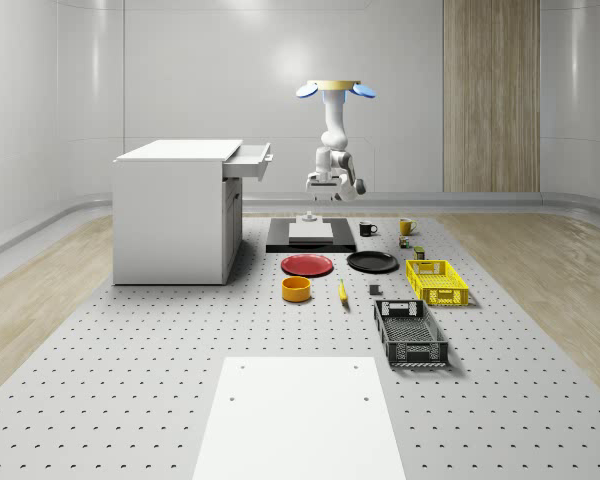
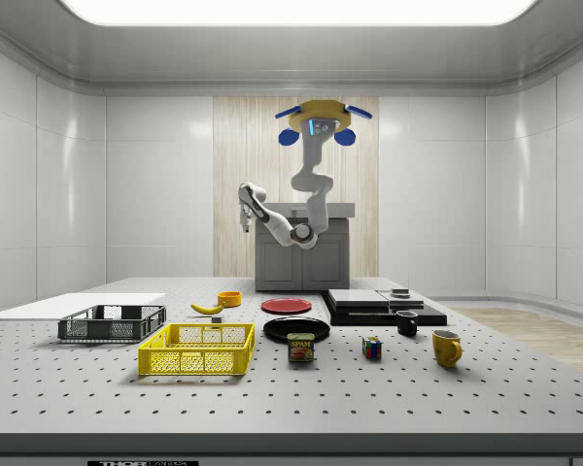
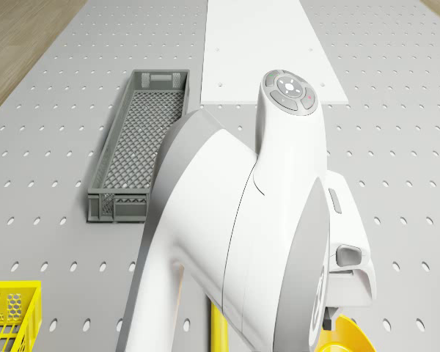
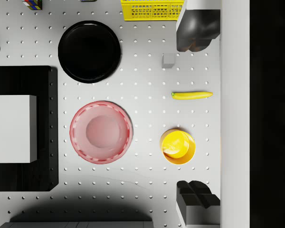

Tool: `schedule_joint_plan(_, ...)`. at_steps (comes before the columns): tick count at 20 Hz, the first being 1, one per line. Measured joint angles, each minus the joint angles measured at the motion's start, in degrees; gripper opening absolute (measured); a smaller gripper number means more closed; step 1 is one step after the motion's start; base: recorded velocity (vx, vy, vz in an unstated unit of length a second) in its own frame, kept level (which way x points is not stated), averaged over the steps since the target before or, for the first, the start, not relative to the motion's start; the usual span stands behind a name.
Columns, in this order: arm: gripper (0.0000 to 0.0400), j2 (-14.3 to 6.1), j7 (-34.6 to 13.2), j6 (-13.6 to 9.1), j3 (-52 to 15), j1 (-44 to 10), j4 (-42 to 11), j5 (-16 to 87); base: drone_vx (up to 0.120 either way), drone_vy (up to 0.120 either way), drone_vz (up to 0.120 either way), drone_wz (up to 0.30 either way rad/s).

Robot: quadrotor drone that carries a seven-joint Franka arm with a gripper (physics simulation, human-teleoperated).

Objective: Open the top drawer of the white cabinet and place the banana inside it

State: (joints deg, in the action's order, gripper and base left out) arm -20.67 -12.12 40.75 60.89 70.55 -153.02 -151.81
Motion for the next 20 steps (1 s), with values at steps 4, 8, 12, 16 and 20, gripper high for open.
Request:
schedule_joint_plan(4,0.0400,-0.38,0.44,0.20,0.68,0.62,0.05,0.61,0.120,0.000,-0.120,0.000)
schedule_joint_plan(8,0.0400,-0.78,0.92,0.42,1.37,1.27,0.11,1.26,0.120,0.000,-0.120,0.000)
schedule_joint_plan(12,0.0400,-1.22,1.41,0.66,2.09,1.93,0.17,1.95,0.120,0.070,-0.010,0.000)
schedule_joint_plan(16,0.0400,-1.69,1.95,0.93,2.84,2.62,0.24,2.69,0.120,0.120,0.000,0.000)
schedule_joint_plan(20,0.0400,-2.21,2.51,1.22,3.60,3.33,0.32,3.47,0.120,0.060,0.000,0.000)
